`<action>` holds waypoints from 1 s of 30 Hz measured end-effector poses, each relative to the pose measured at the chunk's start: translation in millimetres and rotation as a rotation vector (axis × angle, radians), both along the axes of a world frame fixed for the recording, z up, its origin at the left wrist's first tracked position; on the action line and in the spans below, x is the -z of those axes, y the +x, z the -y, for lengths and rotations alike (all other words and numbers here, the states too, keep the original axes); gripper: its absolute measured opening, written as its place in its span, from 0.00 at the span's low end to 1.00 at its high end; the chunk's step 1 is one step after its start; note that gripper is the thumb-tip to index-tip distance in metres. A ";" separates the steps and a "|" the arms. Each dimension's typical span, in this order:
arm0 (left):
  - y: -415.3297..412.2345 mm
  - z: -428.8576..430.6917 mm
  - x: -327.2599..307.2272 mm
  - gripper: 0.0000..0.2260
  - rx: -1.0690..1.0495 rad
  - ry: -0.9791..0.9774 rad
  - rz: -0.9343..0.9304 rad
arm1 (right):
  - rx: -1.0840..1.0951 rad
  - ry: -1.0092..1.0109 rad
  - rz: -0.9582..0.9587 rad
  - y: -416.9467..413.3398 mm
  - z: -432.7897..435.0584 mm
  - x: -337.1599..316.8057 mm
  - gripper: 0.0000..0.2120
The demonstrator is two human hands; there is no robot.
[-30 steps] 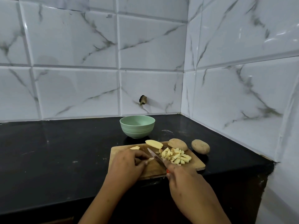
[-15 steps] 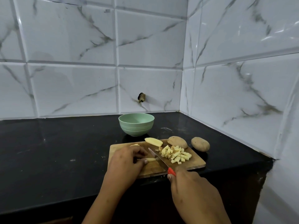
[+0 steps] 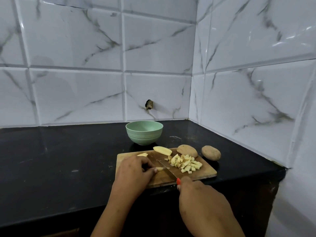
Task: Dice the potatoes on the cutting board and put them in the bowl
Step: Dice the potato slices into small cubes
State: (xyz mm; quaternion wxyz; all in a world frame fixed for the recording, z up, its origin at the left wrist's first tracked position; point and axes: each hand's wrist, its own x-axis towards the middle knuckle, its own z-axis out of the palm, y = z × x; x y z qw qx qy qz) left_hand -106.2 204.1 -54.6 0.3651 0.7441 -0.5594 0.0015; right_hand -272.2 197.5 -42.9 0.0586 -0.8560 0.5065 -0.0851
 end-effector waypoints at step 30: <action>-2.0 -7.5 -0.8 0.01 -0.009 -0.027 -0.072 | -0.001 0.082 -0.036 23.9 -13.7 -4.8 0.14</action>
